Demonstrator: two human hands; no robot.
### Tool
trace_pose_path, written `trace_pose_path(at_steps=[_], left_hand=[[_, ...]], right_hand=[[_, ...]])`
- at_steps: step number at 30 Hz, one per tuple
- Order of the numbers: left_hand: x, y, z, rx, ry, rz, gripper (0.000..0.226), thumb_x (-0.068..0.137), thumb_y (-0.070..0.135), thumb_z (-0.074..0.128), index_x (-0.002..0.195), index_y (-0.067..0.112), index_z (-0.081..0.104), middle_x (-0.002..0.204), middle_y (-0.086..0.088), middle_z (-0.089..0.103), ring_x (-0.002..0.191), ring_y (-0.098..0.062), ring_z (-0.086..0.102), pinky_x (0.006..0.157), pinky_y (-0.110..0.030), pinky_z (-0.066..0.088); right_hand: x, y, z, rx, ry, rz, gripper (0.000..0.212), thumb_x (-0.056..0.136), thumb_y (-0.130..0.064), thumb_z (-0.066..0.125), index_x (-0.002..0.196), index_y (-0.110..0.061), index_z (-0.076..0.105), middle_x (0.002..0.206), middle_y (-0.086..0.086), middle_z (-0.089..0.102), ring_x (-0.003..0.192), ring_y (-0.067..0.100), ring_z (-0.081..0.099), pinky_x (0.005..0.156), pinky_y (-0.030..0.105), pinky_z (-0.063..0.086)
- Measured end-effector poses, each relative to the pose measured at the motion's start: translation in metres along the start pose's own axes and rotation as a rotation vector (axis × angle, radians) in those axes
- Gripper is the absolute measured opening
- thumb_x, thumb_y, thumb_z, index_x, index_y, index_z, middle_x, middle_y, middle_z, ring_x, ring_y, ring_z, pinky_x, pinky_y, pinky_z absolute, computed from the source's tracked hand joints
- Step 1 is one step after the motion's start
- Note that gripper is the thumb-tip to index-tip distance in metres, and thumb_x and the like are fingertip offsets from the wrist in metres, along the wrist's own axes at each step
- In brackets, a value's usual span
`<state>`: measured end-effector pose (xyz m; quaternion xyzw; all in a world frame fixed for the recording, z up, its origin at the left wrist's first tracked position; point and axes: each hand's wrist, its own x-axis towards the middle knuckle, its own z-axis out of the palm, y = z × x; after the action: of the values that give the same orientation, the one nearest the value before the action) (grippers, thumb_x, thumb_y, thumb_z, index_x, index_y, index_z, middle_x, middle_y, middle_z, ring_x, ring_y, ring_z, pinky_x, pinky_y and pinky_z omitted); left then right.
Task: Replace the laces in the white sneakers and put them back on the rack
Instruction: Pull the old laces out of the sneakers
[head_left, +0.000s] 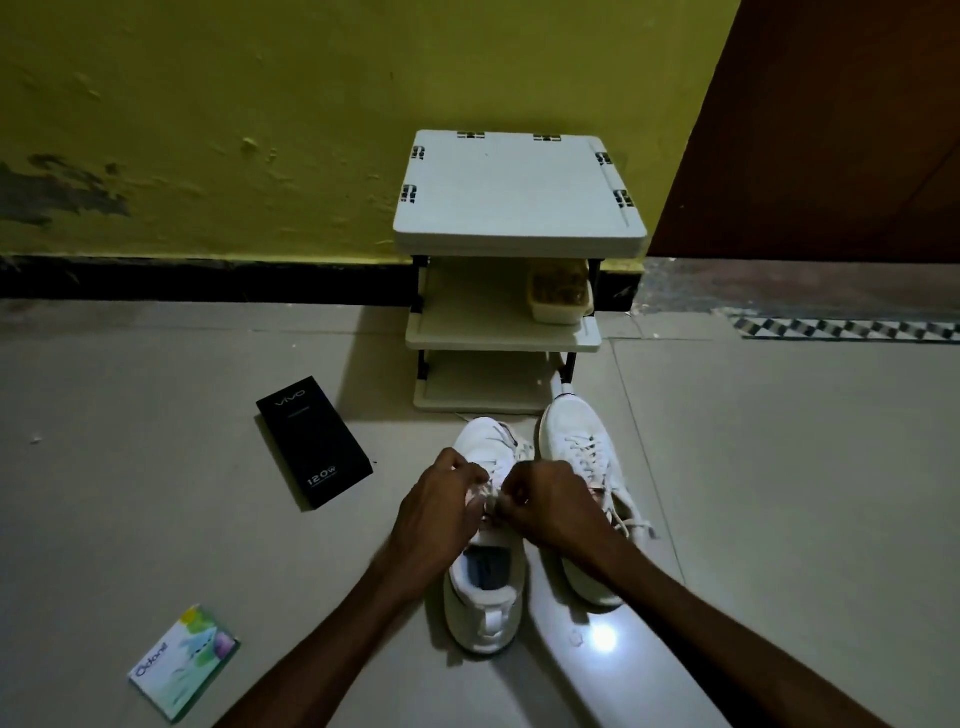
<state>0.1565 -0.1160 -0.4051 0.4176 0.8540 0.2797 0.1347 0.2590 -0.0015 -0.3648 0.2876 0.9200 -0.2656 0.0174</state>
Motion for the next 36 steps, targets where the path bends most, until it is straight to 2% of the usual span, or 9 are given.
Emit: trace_pose_path(at_steps=[4, 7, 12, 16, 18, 22, 26, 31, 36], left_hand=[[0.006, -0.002, 0.007, -0.013, -0.016, 0.011, 0.02, 0.089, 0.021, 0.062, 0.108, 0.019, 0.069, 0.119, 0.001, 0.054, 0.104, -0.019, 0.058, 0.086, -0.034, 0.049], [0.008, -0.003, 0.009, 0.002, -0.004, -0.001, 0.012, 0.09, 0.023, 0.065, 0.099, 0.018, 0.071, 0.116, 0.004, 0.055, 0.102, -0.017, 0.058, 0.082, -0.033, 0.049], [0.009, -0.006, 0.016, -0.153, 0.016, 0.031, 0.004, 0.086, 0.017, 0.07, 0.084, 0.021, 0.07, 0.103, 0.001, 0.06, 0.094, -0.015, 0.058, 0.08, -0.031, 0.047], [0.022, 0.003, -0.005, -1.307, 0.106, -0.694, 0.025, 0.095, -0.006, 0.047, 0.08, 0.008, 0.062, 0.088, -0.012, 0.064, 0.081, -0.02, 0.059, 0.079, -0.033, 0.048], [0.026, 0.001, -0.014, -1.582, 0.101, -0.805, 0.024, 0.097, -0.004, 0.04, 0.084, 0.004, 0.058, 0.087, -0.011, 0.065, 0.082, -0.02, 0.059, 0.087, -0.037, 0.048], [0.028, 0.006, -0.019, -0.851, -0.132, -0.478, 0.021, 0.095, 0.024, 0.06, 0.079, 0.011, 0.062, 0.079, -0.006, 0.064, 0.075, -0.018, 0.058, 0.074, -0.029, 0.048], [0.038, 0.008, -0.023, -0.051, -0.313, -0.099, 0.018, 0.086, 0.033, 0.069, 0.08, 0.021, 0.057, 0.083, 0.002, 0.063, 0.078, -0.013, 0.058, 0.063, -0.026, 0.041], [0.037, 0.019, -0.024, 0.232, -0.276, -0.043, 0.026, 0.088, 0.035, 0.064, 0.096, 0.023, 0.042, 0.101, -0.006, 0.062, 0.084, -0.023, 0.056, 0.067, -0.031, 0.039], [0.035, 0.019, -0.03, 0.33, -0.354, -0.012, 0.031, 0.09, 0.05, 0.059, 0.096, 0.02, 0.067, 0.097, -0.007, 0.067, 0.087, -0.022, 0.06, 0.065, -0.028, 0.037]], right_hand=[[-0.015, -0.008, 0.008, -0.143, 0.203, -0.146, 0.024, 0.068, -0.028, 0.086, 0.072, -0.009, 0.072, 0.069, 0.007, 0.07, 0.062, 0.018, 0.067, 0.057, 0.028, 0.049], [-0.013, -0.006, 0.008, 0.033, 0.117, -0.018, 0.019, 0.087, -0.021, 0.067, 0.087, -0.002, 0.071, 0.084, 0.015, 0.069, 0.071, 0.022, 0.063, 0.067, 0.026, 0.049], [-0.002, 0.004, 0.016, 0.089, 0.093, 0.121, 0.018, 0.077, -0.018, 0.065, 0.063, -0.008, 0.061, 0.06, 0.007, 0.056, 0.059, 0.021, 0.056, 0.048, 0.025, 0.038], [-0.001, 0.007, 0.019, 0.153, 0.079, 0.189, 0.012, 0.071, -0.011, 0.067, 0.065, -0.001, 0.064, 0.062, 0.012, 0.062, 0.061, 0.025, 0.063, 0.055, 0.032, 0.051], [0.0, 0.011, 0.02, 0.197, 0.077, 0.187, 0.014, 0.068, -0.009, 0.067, 0.062, 0.003, 0.062, 0.055, 0.011, 0.058, 0.053, 0.023, 0.059, 0.05, 0.032, 0.048], [0.001, 0.011, 0.019, 0.224, 0.082, 0.187, 0.015, 0.065, -0.006, 0.066, 0.056, -0.002, 0.056, 0.046, 0.002, 0.041, 0.046, 0.017, 0.043, 0.045, 0.025, 0.031], [0.002, 0.008, 0.022, 0.174, 0.063, 0.178, 0.014, 0.069, -0.01, 0.067, 0.062, 0.001, 0.062, 0.052, 0.005, 0.05, 0.053, 0.021, 0.054, 0.052, 0.031, 0.047], [0.002, 0.008, 0.023, 0.118, 0.075, 0.195, 0.012, 0.073, -0.015, 0.068, 0.069, -0.004, 0.066, 0.063, 0.006, 0.058, 0.06, 0.02, 0.058, 0.058, 0.028, 0.05], [0.003, 0.007, 0.029, 0.106, 0.107, 0.213, 0.022, 0.075, -0.027, 0.069, 0.077, -0.005, 0.068, 0.078, 0.013, 0.07, 0.072, 0.027, 0.068, 0.055, 0.026, 0.046]])
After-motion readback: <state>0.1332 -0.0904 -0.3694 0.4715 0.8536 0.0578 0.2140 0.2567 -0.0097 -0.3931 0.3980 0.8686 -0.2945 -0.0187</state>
